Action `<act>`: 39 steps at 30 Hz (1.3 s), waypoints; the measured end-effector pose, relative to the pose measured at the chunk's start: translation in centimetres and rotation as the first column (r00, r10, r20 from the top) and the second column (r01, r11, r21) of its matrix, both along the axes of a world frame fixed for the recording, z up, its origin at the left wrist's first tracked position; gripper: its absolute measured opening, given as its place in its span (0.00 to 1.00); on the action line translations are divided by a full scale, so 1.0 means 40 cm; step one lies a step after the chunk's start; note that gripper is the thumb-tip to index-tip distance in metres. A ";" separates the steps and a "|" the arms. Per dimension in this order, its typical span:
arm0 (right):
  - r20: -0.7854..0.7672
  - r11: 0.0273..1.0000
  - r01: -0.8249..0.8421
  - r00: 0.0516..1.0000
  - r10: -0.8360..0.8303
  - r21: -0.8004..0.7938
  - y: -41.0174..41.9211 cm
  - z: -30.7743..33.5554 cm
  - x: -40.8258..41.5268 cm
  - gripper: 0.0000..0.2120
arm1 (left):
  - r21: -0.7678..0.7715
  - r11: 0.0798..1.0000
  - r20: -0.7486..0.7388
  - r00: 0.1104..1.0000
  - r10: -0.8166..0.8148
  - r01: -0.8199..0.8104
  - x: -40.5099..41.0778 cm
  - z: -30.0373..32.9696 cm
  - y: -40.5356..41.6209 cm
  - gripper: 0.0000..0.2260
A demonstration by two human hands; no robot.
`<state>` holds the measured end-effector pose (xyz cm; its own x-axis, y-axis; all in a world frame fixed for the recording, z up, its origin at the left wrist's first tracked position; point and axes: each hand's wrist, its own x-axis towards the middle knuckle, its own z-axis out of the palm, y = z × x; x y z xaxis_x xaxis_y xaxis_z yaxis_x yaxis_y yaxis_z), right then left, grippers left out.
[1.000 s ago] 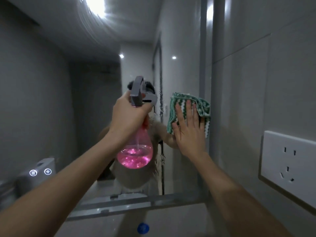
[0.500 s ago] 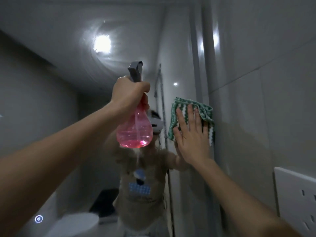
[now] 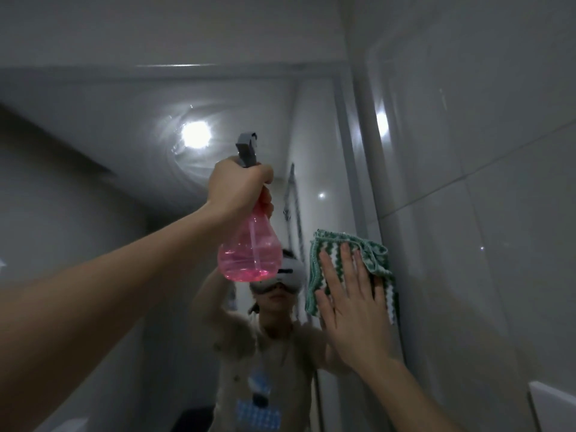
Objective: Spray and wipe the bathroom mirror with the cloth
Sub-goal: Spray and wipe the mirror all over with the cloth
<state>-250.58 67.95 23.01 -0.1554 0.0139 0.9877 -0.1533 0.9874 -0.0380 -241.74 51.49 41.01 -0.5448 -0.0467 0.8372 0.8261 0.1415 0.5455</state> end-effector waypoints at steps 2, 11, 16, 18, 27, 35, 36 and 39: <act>-0.012 1.000 -0.008 1.000 0.008 -0.001 0.000 0.000 0.000 0.26 | -0.018 1.000 -0.008 1.000 0.010 -0.010 0.003 0.027 0.024 0.02; -0.011 0.999 -0.024 1.000 0.025 0.037 0.019 -0.012 -0.003 0.26 | 0.011 1.000 0.028 0.999 -0.021 0.021 0.026 0.120 0.130 0.00; -0.009 0.999 -0.020 1.000 0.020 0.034 0.020 -0.011 -0.003 0.26 | 0.036 0.997 0.017 0.998 0.060 -0.061 0.006 0.113 0.126 0.02; -0.005 0.999 -0.026 1.000 0.027 0.027 0.020 -0.011 0.001 0.26 | 0.046 0.996 0.008 0.997 0.072 -0.072 0.001 0.105 0.108 0.01; -0.008 0.999 -0.015 1.000 0.015 0.040 0.018 -0.009 -0.001 0.27 | 0.117 0.986 0.042 0.993 0.111 -0.115 0.033 0.047 -0.076 0.07; 0.043 0.999 -0.038 0.998 0.036 0.034 0.002 -0.011 0.014 0.27 | 0.177 0.980 0.075 0.995 0.072 -0.084 0.069 -0.050 -0.225 0.11; 0.057 0.999 -0.039 0.998 0.038 0.027 0.001 -0.015 0.015 0.28 | 0.174 0.982 0.074 0.996 0.055 -0.067 0.077 -0.073 -0.229 0.11; 0.088 0.999 -0.037 0.996 0.035 0.024 -0.002 -0.037 0.014 0.28 | 0.163 0.986 0.093 0.996 0.007 -0.022 0.084 -0.157 -0.236 0.08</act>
